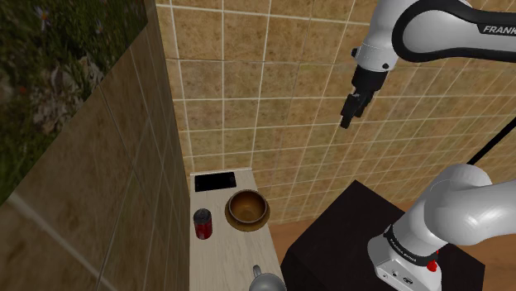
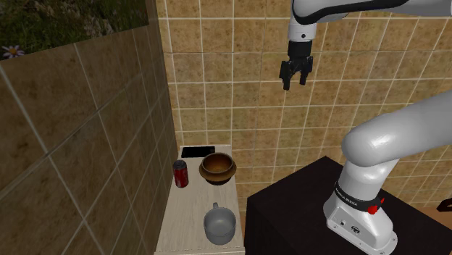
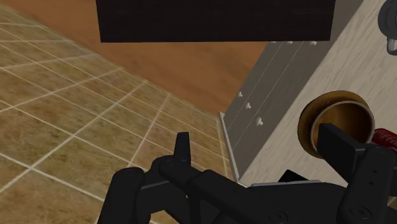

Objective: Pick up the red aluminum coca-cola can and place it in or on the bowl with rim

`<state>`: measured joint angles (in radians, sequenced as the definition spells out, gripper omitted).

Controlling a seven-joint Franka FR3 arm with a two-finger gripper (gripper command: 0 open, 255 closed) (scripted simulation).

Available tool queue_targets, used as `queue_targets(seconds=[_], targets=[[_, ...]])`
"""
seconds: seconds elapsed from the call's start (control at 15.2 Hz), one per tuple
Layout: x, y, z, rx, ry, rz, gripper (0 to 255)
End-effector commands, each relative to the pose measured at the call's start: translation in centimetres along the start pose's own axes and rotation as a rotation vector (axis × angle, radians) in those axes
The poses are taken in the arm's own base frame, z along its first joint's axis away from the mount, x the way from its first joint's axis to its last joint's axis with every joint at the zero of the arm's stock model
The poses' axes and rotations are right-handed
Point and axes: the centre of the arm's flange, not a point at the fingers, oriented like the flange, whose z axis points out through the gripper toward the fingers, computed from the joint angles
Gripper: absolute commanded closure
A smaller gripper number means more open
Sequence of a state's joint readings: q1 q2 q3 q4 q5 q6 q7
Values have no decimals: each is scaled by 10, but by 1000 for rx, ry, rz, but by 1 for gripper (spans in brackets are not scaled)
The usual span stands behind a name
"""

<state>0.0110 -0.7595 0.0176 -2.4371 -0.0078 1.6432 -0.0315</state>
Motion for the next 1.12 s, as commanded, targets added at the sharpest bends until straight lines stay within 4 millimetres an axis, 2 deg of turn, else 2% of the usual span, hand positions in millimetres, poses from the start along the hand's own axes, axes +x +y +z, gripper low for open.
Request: queue_targets(seconds=[0.0, 1.06], targets=[[0, 0, 0, 0, 0, 0, 0], [81, -158, 111, 8, 8, 30, 0]])
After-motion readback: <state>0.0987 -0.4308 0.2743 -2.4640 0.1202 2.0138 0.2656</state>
